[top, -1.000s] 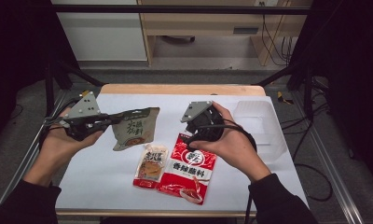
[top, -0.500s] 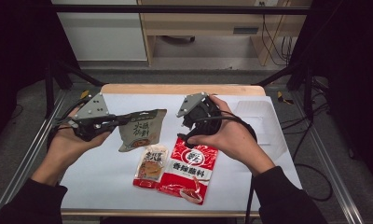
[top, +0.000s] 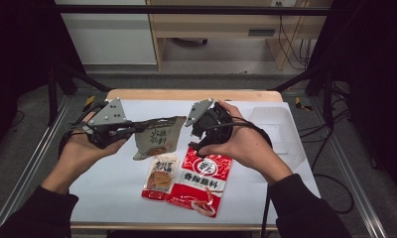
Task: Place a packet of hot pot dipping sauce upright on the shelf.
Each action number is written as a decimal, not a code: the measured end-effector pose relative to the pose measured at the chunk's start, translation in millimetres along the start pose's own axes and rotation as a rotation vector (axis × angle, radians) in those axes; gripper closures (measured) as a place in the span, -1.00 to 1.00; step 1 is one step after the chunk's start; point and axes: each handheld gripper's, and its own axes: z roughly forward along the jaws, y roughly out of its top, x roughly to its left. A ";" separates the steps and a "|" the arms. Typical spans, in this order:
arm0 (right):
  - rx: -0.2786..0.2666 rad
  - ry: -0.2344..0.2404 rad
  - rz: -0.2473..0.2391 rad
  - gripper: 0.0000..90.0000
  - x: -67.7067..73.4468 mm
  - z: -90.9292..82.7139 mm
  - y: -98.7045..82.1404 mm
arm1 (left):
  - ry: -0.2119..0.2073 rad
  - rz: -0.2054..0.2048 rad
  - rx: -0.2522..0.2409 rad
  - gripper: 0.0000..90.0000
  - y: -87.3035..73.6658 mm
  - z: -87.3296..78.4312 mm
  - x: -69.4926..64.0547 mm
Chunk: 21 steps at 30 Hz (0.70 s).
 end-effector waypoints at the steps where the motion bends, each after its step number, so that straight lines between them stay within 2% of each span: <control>1: 0.001 0.001 -0.006 -0.70 0.0 0.2 -0.7 | -0.003 0.000 0.000 1.00 1.5 1.6 -0.8; 4: 0.005 -0.005 -0.021 -0.65 0.3 -0.1 -3.1 | -0.020 0.007 -0.004 1.00 5.6 7.5 -3.7; 11: 0.009 -0.028 -0.020 -0.58 -4.7 -1.5 -7.7 | -0.055 0.029 0.002 1.00 14.1 23.9 -12.9; 16: 0.015 -0.020 -0.031 -0.49 -6.0 0.4 -11.3 | -0.081 0.038 0.002 1.00 17.4 34.1 -15.6; 21: 0.023 0.008 -0.056 -0.34 -9.2 6.0 -16.8 | -0.105 0.044 0.002 1.00 18.9 42.1 -15.7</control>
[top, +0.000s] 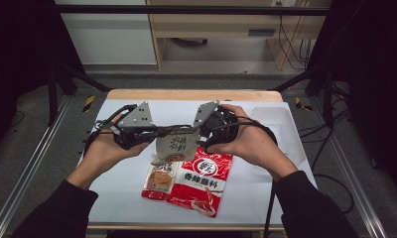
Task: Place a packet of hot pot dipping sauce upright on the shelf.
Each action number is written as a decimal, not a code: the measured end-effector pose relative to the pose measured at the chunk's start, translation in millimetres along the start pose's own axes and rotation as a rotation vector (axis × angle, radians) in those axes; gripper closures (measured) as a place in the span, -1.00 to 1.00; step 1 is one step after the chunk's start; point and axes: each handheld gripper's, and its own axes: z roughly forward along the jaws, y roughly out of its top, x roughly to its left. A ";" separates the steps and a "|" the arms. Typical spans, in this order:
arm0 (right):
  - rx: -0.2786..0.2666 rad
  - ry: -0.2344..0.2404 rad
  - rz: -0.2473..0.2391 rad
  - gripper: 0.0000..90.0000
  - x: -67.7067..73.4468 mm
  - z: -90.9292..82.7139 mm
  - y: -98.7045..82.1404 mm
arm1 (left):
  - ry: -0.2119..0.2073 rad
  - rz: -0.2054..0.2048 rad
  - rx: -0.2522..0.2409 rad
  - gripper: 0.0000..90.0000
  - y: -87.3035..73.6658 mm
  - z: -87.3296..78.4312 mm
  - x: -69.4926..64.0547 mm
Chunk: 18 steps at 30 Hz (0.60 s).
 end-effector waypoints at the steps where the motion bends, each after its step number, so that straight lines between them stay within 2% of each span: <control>1: 0.005 0.017 -0.010 -0.28 0.0 3.5 -1.9 | -0.003 0.002 0.003 1.00 0.2 1.4 0.5; 5: 0.015 0.044 -0.041 -0.18 2.0 11.5 -4.2 | -0.027 0.011 0.008 1.00 0.2 10.4 3.6; 8: 0.031 0.045 -0.061 -0.06 0.9 17.6 -4.7 | -0.037 0.021 0.019 1.00 0.7 15.8 4.1; 11: 0.033 0.045 -0.060 0.05 -1.6 20.7 -5.2 | -0.048 0.025 0.021 1.00 0.9 18.7 3.7; 12: 0.033 0.043 -0.058 0.19 -3.5 22.8 -5.6 | -0.052 0.027 0.025 1.00 1.0 20.1 3.4; 13: 0.033 0.043 -0.058 0.19 -3.5 22.8 -5.6 | -0.056 0.031 0.029 1.00 1.4 21.4 3.3; 16: 0.039 0.068 -0.061 0.36 -3.0 26.0 -5.6 | -0.070 0.038 0.029 1.00 3.0 24.6 2.8; 18: 0.053 0.086 -0.077 0.62 -1.6 27.6 -5.2 | -0.077 0.042 0.031 1.00 3.6 26.8 2.9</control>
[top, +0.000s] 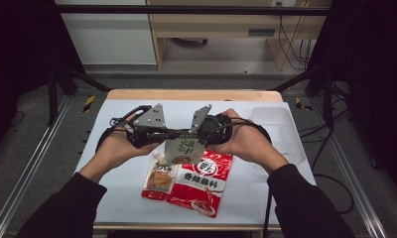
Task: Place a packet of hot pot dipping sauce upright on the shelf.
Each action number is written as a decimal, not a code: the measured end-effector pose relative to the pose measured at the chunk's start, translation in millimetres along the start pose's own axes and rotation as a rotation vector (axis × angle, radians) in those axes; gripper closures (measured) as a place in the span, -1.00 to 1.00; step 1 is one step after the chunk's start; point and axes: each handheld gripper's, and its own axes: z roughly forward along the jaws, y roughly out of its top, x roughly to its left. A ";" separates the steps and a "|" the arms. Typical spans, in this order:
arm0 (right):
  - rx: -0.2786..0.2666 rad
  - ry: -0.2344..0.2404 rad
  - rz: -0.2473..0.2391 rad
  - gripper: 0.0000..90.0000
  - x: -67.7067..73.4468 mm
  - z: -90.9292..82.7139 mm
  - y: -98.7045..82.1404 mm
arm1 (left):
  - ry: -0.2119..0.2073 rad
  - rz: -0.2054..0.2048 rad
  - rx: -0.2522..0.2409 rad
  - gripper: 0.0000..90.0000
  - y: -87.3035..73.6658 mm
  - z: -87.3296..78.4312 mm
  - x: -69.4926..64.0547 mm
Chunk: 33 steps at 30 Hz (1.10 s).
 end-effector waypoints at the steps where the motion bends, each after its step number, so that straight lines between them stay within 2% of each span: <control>1: 0.002 0.004 -0.003 0.72 -0.4 0.4 -0.4 | -0.004 -0.005 -0.002 1.00 0.0 1.6 -0.1; 2: 0.002 0.004 -0.003 0.72 -0.4 0.4 -0.4 | -0.007 -0.008 0.003 1.00 -0.1 2.7 0.0; 5: 0.018 0.025 0.009 0.99 -0.9 1.8 -3.3 | -0.011 -0.004 0.010 1.00 -0.6 5.0 1.9; 14: 0.038 0.052 0.031 1.00 -6.8 2.6 -0.7 | -0.029 -0.017 0.000 0.98 -6.7 6.6 4.0; 15: 0.050 0.057 0.031 1.00 -8.6 2.8 0.9 | -0.025 -0.027 -0.008 0.85 -7.9 7.0 3.6; 16: 0.050 0.057 0.031 1.00 -8.6 2.8 0.9 | -0.018 -0.025 -0.007 0.85 -9.2 6.8 4.6; 20: 0.074 0.053 0.025 1.00 -12.2 4.2 -0.5 | 0.016 -0.062 -0.043 0.30 -16.5 4.9 8.6; 22: 0.072 0.054 0.031 1.00 -16.6 3.6 -4.3 | 0.032 -0.071 -0.058 -0.01 -21.2 2.9 9.7; 23: 0.068 0.052 0.029 1.00 -18.4 3.0 -5.5 | 0.046 -0.075 -0.062 -0.10 -24.1 1.6 9.9; 25: 0.060 0.054 0.031 1.00 -19.9 2.3 -6.8 | 0.080 -0.081 -0.062 -0.16 -31.0 -1.4 10.3; 27: 0.038 0.060 0.039 1.00 -25.8 -0.1 -11.1 | 0.107 -0.109 -0.074 -0.27 -40.1 -5.4 10.8; 33: 0.028 0.058 0.044 1.00 -32.5 -7.1 -16.5 | 0.178 -0.193 -0.098 -0.41 -74.3 -17.5 7.3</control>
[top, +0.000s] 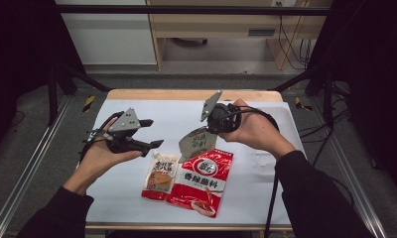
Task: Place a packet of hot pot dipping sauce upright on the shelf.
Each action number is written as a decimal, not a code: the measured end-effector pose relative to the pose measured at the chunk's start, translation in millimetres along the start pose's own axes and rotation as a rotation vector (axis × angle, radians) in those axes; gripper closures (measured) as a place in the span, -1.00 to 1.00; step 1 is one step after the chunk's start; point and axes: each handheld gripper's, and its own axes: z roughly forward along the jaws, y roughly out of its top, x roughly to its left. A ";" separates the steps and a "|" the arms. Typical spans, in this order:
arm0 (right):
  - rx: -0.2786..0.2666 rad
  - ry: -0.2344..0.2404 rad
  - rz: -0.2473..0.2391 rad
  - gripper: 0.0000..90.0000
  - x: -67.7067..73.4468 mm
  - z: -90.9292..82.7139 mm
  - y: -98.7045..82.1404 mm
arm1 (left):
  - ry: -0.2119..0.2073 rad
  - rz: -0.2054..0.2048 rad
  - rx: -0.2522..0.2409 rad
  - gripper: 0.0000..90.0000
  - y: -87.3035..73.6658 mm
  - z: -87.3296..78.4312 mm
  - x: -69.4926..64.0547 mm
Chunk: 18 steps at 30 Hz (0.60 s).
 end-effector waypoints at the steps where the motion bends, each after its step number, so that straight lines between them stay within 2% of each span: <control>1: 0.002 -0.002 0.003 1.00 -0.5 -1.7 -1.4 | 0.012 -0.014 -0.006 -0.43 -5.4 -3.0 -0.1; 4: 0.003 -0.022 0.031 1.00 -3.3 -9.6 -9.6 | 0.047 -0.062 -0.032 -0.52 -21.2 -10.4 -0.5; 6: 0.005 -0.026 0.038 1.00 -3.9 -11.5 -11.5 | 0.073 -0.084 -0.020 -0.56 -30.7 -14.5 -0.9; 12: 0.024 -0.076 0.066 1.00 -6.1 -23.8 -20.0 | 0.131 -0.114 -0.012 -0.70 -55.5 -22.1 -7.0; 16: 0.023 -0.093 0.087 1.00 -5.0 -32.7 -27.5 | 0.160 -0.090 0.030 -0.81 -73.6 -21.0 -13.5; 18: 0.024 -0.100 0.094 1.00 -4.7 -37.6 -31.5 | 0.162 -0.107 0.030 -0.83 -82.3 -19.6 -14.1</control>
